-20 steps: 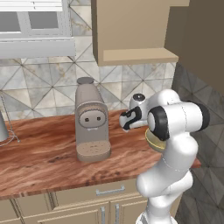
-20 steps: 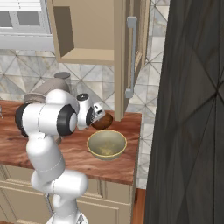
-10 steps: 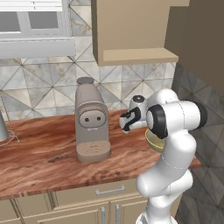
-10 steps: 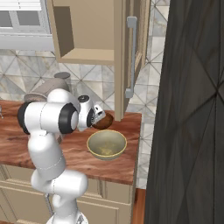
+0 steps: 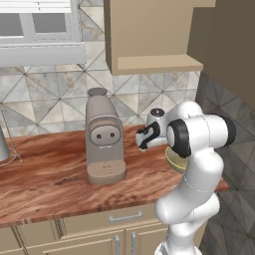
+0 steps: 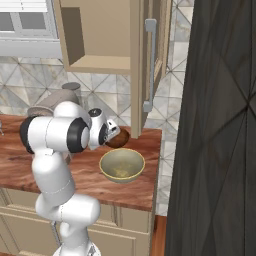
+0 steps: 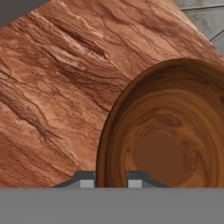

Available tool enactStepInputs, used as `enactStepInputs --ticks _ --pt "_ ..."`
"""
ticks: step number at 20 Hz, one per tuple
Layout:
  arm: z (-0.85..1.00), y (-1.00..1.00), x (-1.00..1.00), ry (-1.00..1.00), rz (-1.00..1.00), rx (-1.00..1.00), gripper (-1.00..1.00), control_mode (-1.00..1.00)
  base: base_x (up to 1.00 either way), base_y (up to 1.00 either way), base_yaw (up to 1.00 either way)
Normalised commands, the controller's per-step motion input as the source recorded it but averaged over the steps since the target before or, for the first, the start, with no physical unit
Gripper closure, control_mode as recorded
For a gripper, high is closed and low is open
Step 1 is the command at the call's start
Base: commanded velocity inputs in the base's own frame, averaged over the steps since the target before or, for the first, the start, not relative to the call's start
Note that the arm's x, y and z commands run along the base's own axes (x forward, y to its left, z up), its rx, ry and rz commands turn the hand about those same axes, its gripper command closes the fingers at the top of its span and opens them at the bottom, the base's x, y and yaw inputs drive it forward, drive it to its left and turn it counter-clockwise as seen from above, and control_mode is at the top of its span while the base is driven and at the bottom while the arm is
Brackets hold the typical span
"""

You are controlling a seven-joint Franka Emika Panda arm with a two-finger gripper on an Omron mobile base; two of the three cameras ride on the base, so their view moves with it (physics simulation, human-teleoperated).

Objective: Pick up the bowls on the counter and stack them on top of one another in the open cabinet. Place the smaller bowl on top of the larger bowl.

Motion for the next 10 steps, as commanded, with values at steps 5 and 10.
enactStepInputs --ticks 5,10 --pt "0.30 0.03 0.00 -0.02 0.02 -0.04 1.00 -1.00 0.00 0.00 0.00" --pt "0.45 0.00 -0.02 -0.02 0.00 -0.07 1.00 -1.00 0.00 0.00 0.00"
